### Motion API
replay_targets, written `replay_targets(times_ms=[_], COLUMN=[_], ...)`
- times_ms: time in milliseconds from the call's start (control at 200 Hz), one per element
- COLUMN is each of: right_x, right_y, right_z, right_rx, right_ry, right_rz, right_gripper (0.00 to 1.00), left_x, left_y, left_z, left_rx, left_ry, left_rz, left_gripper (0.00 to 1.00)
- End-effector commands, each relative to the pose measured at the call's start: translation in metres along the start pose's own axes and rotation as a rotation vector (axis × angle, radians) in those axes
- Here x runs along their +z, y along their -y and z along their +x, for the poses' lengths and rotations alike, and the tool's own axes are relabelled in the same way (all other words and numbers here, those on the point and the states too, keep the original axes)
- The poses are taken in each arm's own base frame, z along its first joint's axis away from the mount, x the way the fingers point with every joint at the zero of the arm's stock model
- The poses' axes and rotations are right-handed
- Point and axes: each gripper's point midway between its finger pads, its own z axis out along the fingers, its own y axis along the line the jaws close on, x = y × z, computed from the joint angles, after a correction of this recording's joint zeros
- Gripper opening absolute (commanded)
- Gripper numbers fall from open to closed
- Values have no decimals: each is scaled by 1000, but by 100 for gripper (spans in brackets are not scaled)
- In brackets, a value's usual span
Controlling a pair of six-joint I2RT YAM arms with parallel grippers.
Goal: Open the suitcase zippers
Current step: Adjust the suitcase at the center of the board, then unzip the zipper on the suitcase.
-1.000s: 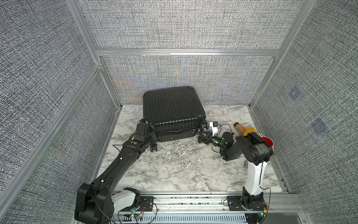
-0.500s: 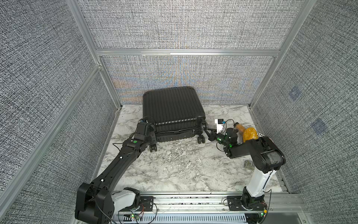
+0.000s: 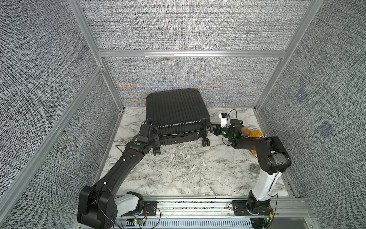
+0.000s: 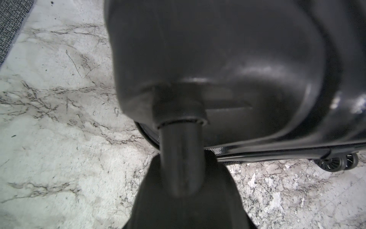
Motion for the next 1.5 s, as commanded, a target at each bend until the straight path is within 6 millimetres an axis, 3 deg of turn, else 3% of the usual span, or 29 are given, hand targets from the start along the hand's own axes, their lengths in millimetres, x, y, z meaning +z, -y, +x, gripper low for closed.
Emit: replay_targets(times_ms=[0, 165, 260, 315, 425, 555, 665, 741, 881, 1006, 1181, 1286, 1496], right_x=[-4, -21, -32, -36, -44, -46, -49, -49, -50, -47, -48, -49, -50], right_y=[13, -12, -28, -41, -75, -113, -117, -112, -114, -117, -115, -114, -114], right_z=[7, 22, 42, 52, 70, 93, 95, 94, 97, 101, 99, 100, 100], right_rx=[-4, -7, 3, -3, 6, 3, 19, 7, -22, -17, -8, -8, -5], right_ry=[-44, -46, -64, -76, -88, -122, -114, -115, -130, -138, -126, -129, -126], right_rz=[65, 30, 19, 19, -17, -64, -58, -31, -51, -78, -66, -61, -63], right_gripper=[0, 0, 0, 0, 0, 0, 0, 0, 0, 0, 0, 0, 0], left_x=[2, 6, 8, 10, 11, -12, -53, -80, -112, -111, -99, -94, -60], left_y=[-15, -40, -53, -58, -58, -52, -37, -7, 84, 151, 205, 223, 210], left_z=[-6, -26, -37, -45, -62, -64, -50, -40, -13, 18, 51, 62, 61], left_rx=[39, -12, -68, -95, -122, -110, -103, -49, 155, 293, 341, 332, 277], left_ry=[-4, 11, 24, 28, 49, 52, 126, 169, 159, 101, 52, 48, 24], left_rz=[-77, -184, -205, -197, -157, -130, -31, 94, 362, 486, 516, 509, 292], left_gripper=[0, 0, 37, 65, 99, 99, 99, 99, 99, 99, 99, 99, 99])
